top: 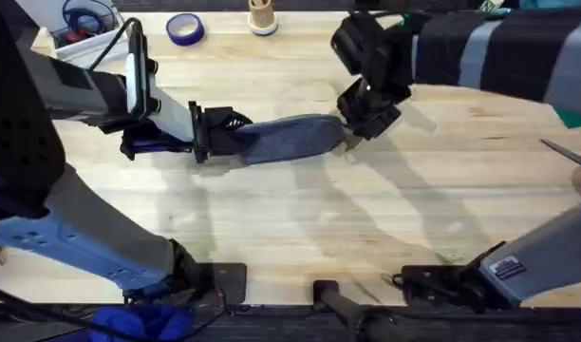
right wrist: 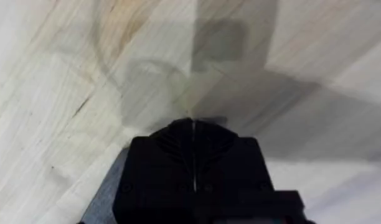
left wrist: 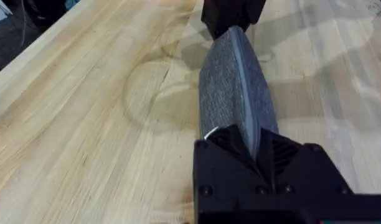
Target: Unzip the bag, pick up the pens from the table one at a time and place them inside, then zip the bag closed.
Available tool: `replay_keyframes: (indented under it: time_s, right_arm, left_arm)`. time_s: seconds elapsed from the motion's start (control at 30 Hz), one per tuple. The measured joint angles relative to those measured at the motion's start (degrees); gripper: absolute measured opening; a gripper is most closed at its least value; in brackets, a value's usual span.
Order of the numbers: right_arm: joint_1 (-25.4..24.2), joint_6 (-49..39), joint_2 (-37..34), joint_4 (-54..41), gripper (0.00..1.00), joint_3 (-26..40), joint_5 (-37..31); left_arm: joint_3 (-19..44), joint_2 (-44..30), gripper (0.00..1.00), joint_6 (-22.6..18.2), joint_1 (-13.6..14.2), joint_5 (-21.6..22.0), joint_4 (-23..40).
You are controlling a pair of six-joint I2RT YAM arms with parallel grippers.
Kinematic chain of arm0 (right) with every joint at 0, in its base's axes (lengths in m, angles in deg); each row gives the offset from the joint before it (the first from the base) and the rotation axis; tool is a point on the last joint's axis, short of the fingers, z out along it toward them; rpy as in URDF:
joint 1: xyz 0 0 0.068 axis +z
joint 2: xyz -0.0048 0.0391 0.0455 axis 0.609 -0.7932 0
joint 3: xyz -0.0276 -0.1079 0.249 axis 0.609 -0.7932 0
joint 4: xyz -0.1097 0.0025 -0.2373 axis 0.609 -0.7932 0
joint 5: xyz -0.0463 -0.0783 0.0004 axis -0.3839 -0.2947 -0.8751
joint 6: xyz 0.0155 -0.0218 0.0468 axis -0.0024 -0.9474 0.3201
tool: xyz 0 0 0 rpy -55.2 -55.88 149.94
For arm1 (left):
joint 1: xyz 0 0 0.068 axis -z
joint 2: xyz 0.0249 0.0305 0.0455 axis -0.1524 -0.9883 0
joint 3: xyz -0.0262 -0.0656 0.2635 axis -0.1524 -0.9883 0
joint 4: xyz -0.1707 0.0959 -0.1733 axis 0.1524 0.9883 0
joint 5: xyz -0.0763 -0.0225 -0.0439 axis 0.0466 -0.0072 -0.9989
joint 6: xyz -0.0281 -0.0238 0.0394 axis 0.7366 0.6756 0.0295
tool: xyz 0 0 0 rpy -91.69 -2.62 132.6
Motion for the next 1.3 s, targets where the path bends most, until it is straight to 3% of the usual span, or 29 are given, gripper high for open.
replay_keyframes:
  time_s: [0.2, 0.57, 0.67, 0.8, 0.83, 1.3]
  right_arm:
    - [-0.15, 0.52, 1.42, 6.66, 0.030, -4.31, -0.13]
    - [-1.77, 1.59, 2.99, 8.51, 0.045, -6.74, 1.90]
    - [-1.81, 2.20, 3.11, 9.72, 0.368, -6.70, 1.96]
    - [-1.93, 1.92, 3.67, 10.52, 0.920, -6.26, 1.77]
    - [-1.97, 1.33, 3.72, 10.30, 0.975, -5.95, 1.78]
    - [-2.82, -9.38, 5.12, -2.49, 0.996, -0.39, 3.26]
  left_arm:
    - [0.00, 0.00, 0.040, 0.00, 0.00, 0.02, -0.02]
    - [0.00, 0.00, 0.040, 0.00, -0.01, 0.02, -0.02]
    - [0.00, 0.00, 0.040, 0.00, -0.07, 0.04, 0.00]
    - [0.00, 0.00, 0.040, 0.00, -0.07, 0.04, 0.00]
    - [0.00, 0.00, 0.040, 0.00, -0.07, 0.04, 0.00]
    - [0.00, 0.00, 0.067, 0.00, -0.11, 0.06, 0.17]
